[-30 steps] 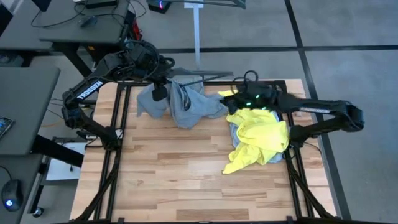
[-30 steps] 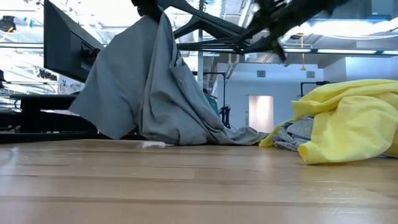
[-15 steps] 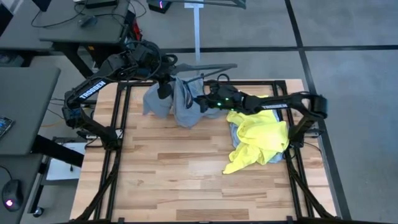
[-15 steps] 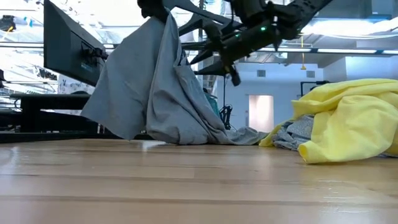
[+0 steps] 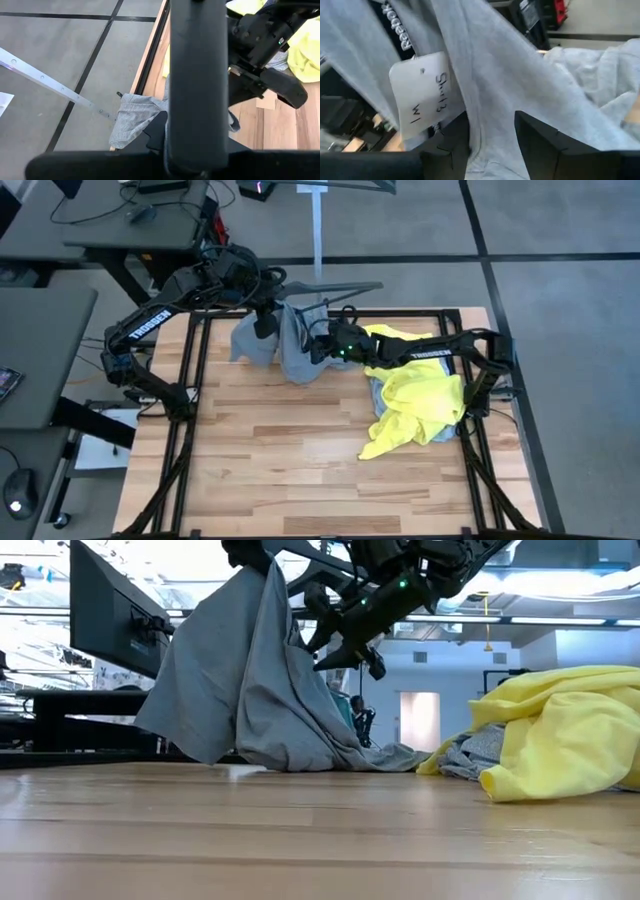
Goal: Hang clothes
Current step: Hang the gray shirt on the black hanger
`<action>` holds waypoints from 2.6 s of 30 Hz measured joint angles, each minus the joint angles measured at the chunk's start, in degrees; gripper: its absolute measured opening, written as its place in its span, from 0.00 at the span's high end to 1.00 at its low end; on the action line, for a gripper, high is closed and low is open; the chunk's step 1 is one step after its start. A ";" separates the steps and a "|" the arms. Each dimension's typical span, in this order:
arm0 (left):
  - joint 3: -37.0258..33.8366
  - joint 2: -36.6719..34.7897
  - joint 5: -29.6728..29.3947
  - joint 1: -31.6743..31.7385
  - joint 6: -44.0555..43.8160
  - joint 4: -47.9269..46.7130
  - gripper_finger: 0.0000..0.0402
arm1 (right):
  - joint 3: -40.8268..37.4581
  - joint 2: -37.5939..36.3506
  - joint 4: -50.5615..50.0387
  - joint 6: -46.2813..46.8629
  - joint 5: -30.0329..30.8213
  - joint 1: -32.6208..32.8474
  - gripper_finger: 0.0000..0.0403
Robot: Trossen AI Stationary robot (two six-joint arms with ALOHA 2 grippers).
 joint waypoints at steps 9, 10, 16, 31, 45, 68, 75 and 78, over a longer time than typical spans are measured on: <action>0.02 0.00 -0.02 -0.35 1.72 -1.09 0.93 | -0.10 -0.11 -3.10 -2.95 0.05 -0.43 1.00; 0.02 0.00 -0.02 -0.35 1.92 -1.80 0.93 | -0.16 -0.75 -4.91 -3.87 0.77 -0.37 1.00; 0.02 0.00 0.00 -0.17 4.32 -5.50 0.93 | -0.18 -8.70 -17.56 -8.32 8.45 -0.18 1.00; 0.22 -1.13 6.51 0.20 8.70 -12.03 0.93 | -0.46 -22.69 -40.83 -12.62 13.90 -5.03 1.00; 0.09 -0.87 3.50 0.74 8.19 -17.83 0.93 | -0.43 -30.09 -45.47 -17.55 12.46 -7.58 1.00; 1.09 -1.01 -3.60 0.89 5.29 -13.21 0.93 | 0.62 -33.23 -47.31 -17.65 7.30 -6.24 1.00; 1.14 -1.01 -0.21 0.98 5.21 -13.27 0.93 | 4.05 -33.12 -42.18 -18.46 4.73 -6.27 1.00; 0.34 -1.03 0.22 0.70 4.51 -9.75 0.93 | 4.25 -32.83 -33.84 -18.19 1.25 -6.12 1.00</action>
